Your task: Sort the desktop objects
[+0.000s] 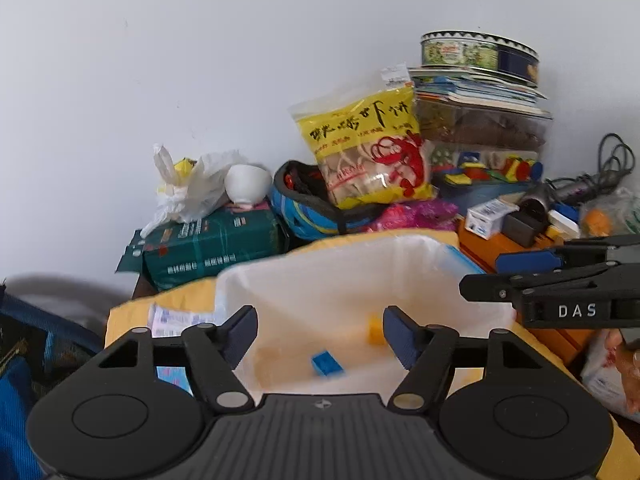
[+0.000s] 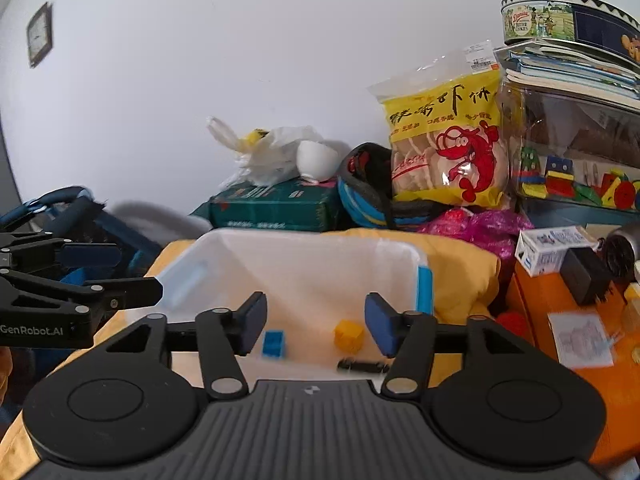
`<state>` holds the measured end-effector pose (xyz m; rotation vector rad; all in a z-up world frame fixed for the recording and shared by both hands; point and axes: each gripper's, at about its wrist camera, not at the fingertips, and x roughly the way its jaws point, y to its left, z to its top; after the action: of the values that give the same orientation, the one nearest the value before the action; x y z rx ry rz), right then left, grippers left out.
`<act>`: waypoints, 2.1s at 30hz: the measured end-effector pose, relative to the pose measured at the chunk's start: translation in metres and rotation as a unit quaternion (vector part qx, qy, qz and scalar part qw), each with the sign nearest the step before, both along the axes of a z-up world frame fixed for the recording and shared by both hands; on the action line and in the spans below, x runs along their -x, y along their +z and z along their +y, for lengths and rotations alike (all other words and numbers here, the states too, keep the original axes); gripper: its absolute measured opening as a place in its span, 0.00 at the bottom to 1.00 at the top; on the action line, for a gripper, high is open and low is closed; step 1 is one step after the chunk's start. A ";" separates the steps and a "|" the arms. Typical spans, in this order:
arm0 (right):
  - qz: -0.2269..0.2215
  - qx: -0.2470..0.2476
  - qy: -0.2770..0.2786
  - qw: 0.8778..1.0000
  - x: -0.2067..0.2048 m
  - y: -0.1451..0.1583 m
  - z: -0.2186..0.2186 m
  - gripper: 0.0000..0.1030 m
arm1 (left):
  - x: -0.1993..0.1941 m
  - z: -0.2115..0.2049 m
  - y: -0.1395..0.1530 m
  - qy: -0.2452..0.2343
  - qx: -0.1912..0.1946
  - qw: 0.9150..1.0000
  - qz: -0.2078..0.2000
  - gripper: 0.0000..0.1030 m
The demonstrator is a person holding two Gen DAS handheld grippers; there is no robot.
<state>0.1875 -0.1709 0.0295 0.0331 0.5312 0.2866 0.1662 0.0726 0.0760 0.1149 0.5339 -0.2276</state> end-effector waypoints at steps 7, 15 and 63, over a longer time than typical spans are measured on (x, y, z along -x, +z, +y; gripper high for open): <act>0.038 -0.002 0.026 0.999 0.068 -0.029 -0.011 0.67 | 0.069 -0.001 -0.038 0.001 0.075 0.995 0.064 0.71; 0.096 0.047 0.055 0.993 0.129 -0.080 -0.009 0.66 | 0.126 -0.014 -0.099 -0.021 0.039 0.984 0.174 0.71; 0.216 0.041 0.141 0.965 0.171 -0.107 -0.007 0.23 | 0.165 -0.042 -0.137 -0.066 -0.011 0.980 0.186 0.63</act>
<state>0.0163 -0.1782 -0.0776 -0.0637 0.9842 0.5411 0.0016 0.0306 -0.0610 0.1300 0.9036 -0.3776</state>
